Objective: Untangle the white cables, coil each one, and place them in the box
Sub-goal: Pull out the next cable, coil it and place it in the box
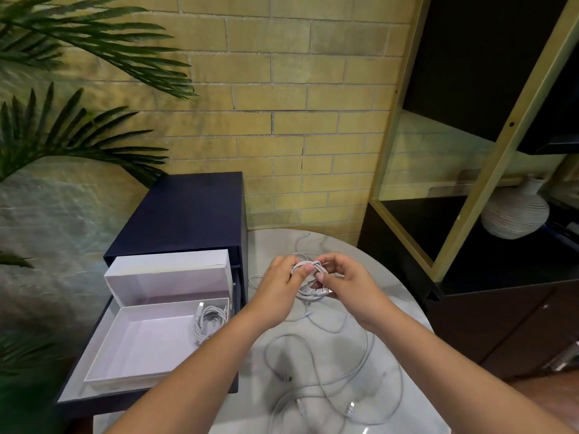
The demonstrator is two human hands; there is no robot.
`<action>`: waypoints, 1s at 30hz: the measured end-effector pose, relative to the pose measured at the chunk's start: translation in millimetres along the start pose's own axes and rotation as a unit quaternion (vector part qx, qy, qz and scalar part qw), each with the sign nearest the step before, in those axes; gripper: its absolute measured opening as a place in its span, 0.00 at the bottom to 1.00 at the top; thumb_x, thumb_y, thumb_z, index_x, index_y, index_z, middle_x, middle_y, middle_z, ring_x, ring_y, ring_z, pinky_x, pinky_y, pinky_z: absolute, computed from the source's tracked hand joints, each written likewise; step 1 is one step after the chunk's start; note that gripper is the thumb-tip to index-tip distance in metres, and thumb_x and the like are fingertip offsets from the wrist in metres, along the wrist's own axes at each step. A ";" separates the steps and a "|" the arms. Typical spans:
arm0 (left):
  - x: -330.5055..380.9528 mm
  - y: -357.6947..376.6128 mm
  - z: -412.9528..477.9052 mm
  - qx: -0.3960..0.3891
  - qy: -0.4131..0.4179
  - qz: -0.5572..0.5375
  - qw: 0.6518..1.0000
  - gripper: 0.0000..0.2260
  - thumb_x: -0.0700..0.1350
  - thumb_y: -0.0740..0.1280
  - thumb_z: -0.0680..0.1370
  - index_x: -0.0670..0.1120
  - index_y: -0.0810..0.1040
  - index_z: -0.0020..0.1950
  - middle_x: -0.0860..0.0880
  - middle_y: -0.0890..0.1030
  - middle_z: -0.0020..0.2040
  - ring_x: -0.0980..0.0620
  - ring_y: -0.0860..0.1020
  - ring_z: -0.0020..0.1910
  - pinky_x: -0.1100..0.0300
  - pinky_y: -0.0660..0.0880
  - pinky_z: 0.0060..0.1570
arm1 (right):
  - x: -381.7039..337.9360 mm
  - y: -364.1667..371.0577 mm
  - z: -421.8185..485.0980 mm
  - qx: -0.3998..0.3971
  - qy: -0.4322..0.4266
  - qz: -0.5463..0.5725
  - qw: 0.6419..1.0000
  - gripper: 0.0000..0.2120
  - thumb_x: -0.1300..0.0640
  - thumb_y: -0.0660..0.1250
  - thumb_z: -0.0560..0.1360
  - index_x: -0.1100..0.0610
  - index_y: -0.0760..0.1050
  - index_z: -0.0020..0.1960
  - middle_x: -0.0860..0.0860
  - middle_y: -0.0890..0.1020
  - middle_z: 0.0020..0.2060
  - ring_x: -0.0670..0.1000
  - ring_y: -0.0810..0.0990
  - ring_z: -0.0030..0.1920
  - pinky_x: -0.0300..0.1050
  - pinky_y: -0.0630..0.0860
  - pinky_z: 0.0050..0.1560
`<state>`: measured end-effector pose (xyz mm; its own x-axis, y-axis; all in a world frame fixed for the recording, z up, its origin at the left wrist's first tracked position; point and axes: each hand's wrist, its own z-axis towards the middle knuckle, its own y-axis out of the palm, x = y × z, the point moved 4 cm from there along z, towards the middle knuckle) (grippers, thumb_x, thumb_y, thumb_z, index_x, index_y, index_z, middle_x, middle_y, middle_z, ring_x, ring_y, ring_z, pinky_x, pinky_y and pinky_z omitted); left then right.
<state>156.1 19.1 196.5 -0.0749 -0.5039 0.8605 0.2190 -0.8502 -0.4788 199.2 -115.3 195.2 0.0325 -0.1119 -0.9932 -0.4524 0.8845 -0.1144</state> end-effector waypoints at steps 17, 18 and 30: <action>-6.2 -12.9 7.5 0.036 -0.036 -0.038 0.998 0.07 0.49 0.68 0.77 0.47 0.77 0.43 0.54 0.77 0.34 0.61 0.71 0.30 0.70 0.65 0.30 | 3.1 9.2 0.6 -0.014 0.028 0.216 0.976 0.13 0.69 0.61 0.77 0.61 0.73 0.61 0.57 0.79 0.46 0.52 0.78 0.41 0.44 0.77 0.43; -4.9 -13.0 7.3 0.038 -0.033 -0.048 0.998 0.07 0.48 0.68 0.77 0.47 0.77 0.43 0.55 0.77 0.32 0.62 0.72 0.29 0.71 0.65 0.29 | 3.3 9.3 1.1 -0.016 0.031 0.242 0.970 0.13 0.70 0.60 0.78 0.61 0.73 0.61 0.58 0.79 0.46 0.53 0.78 0.42 0.46 0.78 0.46; 2.9 -2.1 1.7 0.001 -0.051 -0.073 0.996 0.08 0.50 0.61 0.81 0.46 0.72 0.49 0.54 0.75 0.37 0.60 0.73 0.34 0.73 0.67 0.31 | -7.1 1.9 0.1 -0.032 0.002 0.036 0.999 0.15 0.69 0.65 0.75 0.58 0.73 0.60 0.53 0.79 0.46 0.45 0.78 0.40 0.36 0.76 0.41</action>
<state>157.2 19.6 200.3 -0.0071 -0.3563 0.9343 0.2157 -0.9129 -0.3465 198.2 -112.7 202.1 -0.0057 -0.0519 -0.9986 -0.5100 0.8592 -0.0417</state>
